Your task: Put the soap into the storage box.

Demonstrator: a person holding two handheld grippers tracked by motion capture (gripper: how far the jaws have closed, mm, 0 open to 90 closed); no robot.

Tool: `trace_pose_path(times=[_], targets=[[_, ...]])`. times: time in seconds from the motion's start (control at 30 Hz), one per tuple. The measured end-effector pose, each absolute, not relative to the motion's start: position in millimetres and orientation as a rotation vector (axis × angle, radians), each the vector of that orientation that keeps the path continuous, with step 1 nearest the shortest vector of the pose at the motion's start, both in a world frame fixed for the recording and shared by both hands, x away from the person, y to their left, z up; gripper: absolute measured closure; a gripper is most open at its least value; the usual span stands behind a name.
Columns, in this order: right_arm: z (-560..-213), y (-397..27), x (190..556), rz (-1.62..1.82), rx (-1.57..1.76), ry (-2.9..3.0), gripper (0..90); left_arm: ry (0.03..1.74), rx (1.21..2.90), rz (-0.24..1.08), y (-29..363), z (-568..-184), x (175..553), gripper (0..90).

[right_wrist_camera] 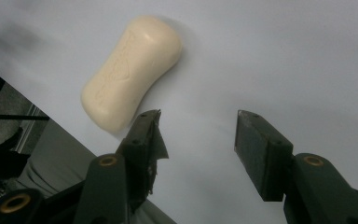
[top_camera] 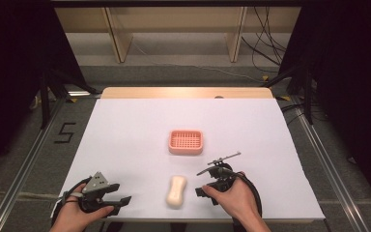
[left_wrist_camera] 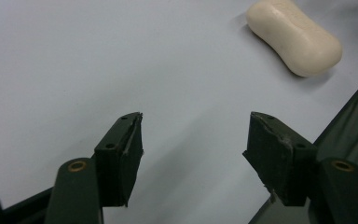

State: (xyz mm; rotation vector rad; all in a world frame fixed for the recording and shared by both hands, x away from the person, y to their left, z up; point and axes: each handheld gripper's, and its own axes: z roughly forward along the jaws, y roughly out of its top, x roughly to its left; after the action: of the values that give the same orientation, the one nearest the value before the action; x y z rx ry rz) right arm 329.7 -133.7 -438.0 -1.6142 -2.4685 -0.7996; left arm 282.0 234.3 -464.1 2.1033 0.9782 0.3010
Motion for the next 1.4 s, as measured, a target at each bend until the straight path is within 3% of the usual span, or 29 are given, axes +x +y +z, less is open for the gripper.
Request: trace_pose_path(times=[0.63,1.4], targets=[[-433,-83,353,-0.539,-1.732,-2.399,47.0,0.96,2.141,0.311,236,-465,284,35.7],[-439,-45,356,-0.529,-1.754,-2.408,38.4,0.987,2.113,0.28,234,-467,282,35.8]])
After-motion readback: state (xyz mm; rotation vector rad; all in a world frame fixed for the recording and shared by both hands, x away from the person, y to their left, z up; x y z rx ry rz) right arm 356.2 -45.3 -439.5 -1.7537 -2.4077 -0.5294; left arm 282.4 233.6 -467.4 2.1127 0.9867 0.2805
